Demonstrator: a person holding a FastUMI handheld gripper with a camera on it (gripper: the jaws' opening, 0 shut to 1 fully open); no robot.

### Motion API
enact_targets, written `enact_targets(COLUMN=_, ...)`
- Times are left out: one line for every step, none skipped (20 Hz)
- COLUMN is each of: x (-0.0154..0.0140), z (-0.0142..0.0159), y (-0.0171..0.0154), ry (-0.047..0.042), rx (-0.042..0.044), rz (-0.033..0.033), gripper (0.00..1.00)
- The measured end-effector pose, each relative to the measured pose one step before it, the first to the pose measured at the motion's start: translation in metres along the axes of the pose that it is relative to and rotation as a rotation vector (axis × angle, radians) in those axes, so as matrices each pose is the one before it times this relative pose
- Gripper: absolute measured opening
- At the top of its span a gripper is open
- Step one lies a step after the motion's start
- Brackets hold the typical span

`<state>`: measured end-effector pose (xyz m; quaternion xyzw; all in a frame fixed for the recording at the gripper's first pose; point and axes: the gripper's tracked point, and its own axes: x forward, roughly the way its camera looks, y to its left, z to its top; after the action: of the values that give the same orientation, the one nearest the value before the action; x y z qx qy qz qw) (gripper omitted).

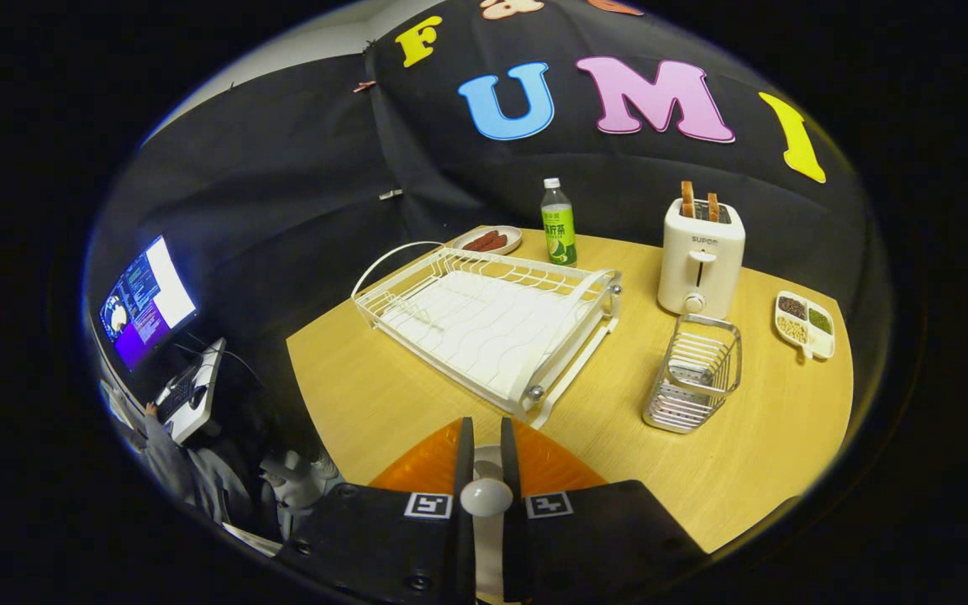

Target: Take the plate from the dish rack, then take the spoon from the basket and place it into the plate.

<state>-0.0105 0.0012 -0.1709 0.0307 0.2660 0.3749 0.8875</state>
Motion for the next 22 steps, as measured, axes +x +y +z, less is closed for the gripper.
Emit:
enact_targets(x=0.002, z=-0.00667, y=0.00091, ry=0.00695, rx=-0.00011, rz=0.00097, gripper=0.17)
enact_targets(x=0.00063, z=-0.00692, y=-0.00259, ry=0.01317, rx=0.00219, rz=-0.00662, gripper=0.18)
enact_targets(x=0.00072, z=-0.00996, y=-0.00298, ry=0.02016, rx=0.00439, rz=-0.00199, gripper=0.19)
enact_targets(x=0.00051, z=-0.0077, y=-0.00038, ry=0.0123, rx=0.01394, rz=0.00173, gripper=0.19)
enact_targets(x=-0.00091, z=-0.00589, y=-0.00299, ry=0.01306, rx=0.01339, rz=0.00044, gripper=0.19)
enact_targets(x=-0.00172, z=-0.00656, y=-0.00253, ry=0.01139, rx=0.01435, rz=-0.00019, gripper=0.2)
enact_targets(x=-0.00149, z=-0.00604, y=-0.00278, ry=0.01311, rx=0.00919, rz=-0.00202, gripper=0.2)
enact_targets(x=-0.00102, z=-0.00567, y=-0.00309, ry=0.01348, rx=0.00232, rz=-0.00535, gripper=0.2)
enact_targets(x=-0.0007, z=-0.00385, y=-0.0023, ry=0.0095, rx=-0.00386, rz=-0.00424, gripper=0.2)
enact_targets(x=0.0, z=-0.00228, y=-0.00146, ry=0.00536, rx=-0.00787, rz=-0.00565, gripper=0.2)
enact_targets(x=0.00034, z=0.00012, y=-0.00218, ry=-0.00001, rx=-0.00864, rz=-0.0101, gripper=0.2)
enact_targets(x=0.00022, z=-0.0009, y=-0.0007, ry=0.00267, rx=-0.00579, rz=-0.00412, gripper=0.21)
enact_targets(x=0.00044, z=-0.00021, y=0.00145, ry=0.00173, rx=0.00182, rz=0.0076, gripper=0.22)
enact_targets(x=0.00254, z=-0.00034, y=-0.00086, ry=0.00105, rx=0.00115, rz=-0.00385, gripper=0.22)
enact_targets(x=-0.00202, z=0.00348, y=-0.00236, ry=-0.00449, rx=0.00391, rz=-0.00593, gripper=0.26)
enact_targets(x=-0.00061, z=0.00525, y=-0.0016, ry=-0.01213, rx=0.00714, rz=-0.00543, gripper=0.45)
enact_targets(x=-0.00238, z=0.00708, y=-0.00142, ry=-0.01593, rx=0.00779, rz=-0.00501, gripper=0.66)
enact_targets(x=-0.00315, z=0.00801, y=-0.00178, ry=-0.02056, rx=0.00629, rz=-0.00963, gripper=0.87)
enact_targets(x=-0.00345, z=0.00994, y=-0.00388, ry=-0.02375, rx=0.00238, rz=-0.01668, gripper=0.94)
enact_targets(x=-0.00636, z=0.01156, y=-0.00402, ry=-0.02673, rx=-0.00274, rz=-0.01699, gripper=0.99)
enact_targets(x=-0.00458, z=0.01125, y=-0.00355, ry=-0.02869, rx=-0.00418, rz=-0.01854, gripper=0.99)
enact_targets(x=-0.00657, z=0.01209, y=-0.00487, ry=-0.03042, rx=-0.00651, rz=-0.02357, gripper=0.99)
